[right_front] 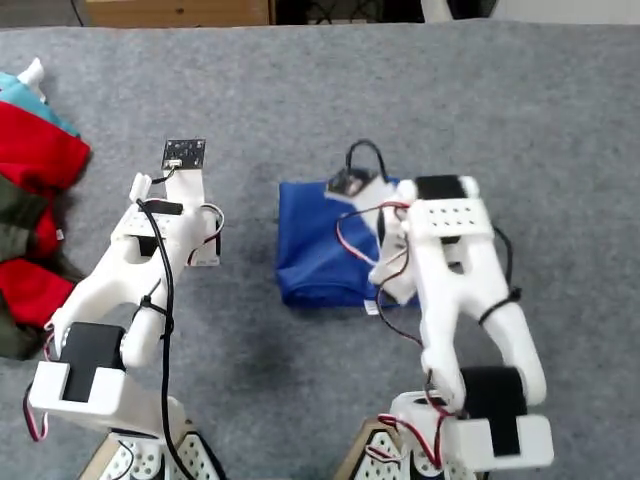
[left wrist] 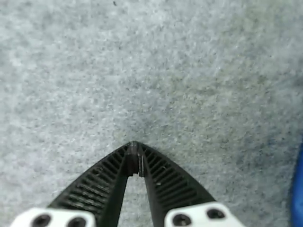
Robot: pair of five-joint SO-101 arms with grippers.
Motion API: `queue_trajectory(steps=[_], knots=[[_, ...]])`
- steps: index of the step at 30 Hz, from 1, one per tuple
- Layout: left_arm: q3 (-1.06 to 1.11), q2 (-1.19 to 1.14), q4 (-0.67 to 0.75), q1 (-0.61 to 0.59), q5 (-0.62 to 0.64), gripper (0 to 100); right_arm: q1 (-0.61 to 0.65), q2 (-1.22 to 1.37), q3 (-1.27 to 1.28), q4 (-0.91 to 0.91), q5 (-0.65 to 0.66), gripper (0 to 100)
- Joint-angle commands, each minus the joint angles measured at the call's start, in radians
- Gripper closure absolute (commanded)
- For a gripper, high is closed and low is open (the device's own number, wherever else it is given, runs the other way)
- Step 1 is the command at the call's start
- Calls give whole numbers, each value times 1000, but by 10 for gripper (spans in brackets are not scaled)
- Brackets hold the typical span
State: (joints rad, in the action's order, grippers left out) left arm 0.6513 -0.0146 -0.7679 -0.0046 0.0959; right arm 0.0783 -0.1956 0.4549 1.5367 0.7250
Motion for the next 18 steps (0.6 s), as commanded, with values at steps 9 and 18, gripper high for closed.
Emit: queue_trajectory(steps=[9,18], knots=[[1,31,12,-8,-3,971,137,42,30,-344,-198,984],[1,31,12,-8,-3,971,-46,288,87,-336,-192,984]])
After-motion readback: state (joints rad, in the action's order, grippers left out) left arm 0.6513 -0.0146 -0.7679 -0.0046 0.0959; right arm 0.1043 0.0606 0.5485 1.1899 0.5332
